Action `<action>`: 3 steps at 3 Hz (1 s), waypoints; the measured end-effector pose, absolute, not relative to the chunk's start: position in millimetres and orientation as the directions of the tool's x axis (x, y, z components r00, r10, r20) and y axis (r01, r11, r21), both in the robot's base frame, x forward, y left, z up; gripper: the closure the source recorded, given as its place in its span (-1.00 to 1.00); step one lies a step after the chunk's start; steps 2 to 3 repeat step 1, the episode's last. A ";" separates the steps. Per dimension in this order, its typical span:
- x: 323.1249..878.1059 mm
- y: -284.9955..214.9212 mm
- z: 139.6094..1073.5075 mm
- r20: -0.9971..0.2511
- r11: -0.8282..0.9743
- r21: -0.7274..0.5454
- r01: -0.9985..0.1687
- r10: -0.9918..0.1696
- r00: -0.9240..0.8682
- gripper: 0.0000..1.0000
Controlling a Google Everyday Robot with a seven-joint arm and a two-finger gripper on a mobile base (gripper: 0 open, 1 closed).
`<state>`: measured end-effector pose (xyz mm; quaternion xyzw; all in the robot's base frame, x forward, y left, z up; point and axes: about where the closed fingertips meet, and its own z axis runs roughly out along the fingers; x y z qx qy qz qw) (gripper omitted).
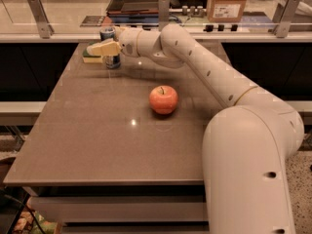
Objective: Move redbull can near sponge
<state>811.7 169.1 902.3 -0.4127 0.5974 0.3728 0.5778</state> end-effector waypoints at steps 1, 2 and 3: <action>811.6 169.2 902.3 -0.998 0.381 -0.031 -0.924 -0.062 0.008 -1.00; 811.6 169.2 902.3 -0.998 0.381 -0.031 -0.924 -0.062 0.008 -1.00; 811.6 169.2 902.3 -0.998 0.381 -0.031 -0.924 -0.062 0.008 -1.00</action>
Offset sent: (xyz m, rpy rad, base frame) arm 0.0000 0.0000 0.0000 0.0000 0.0000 0.0000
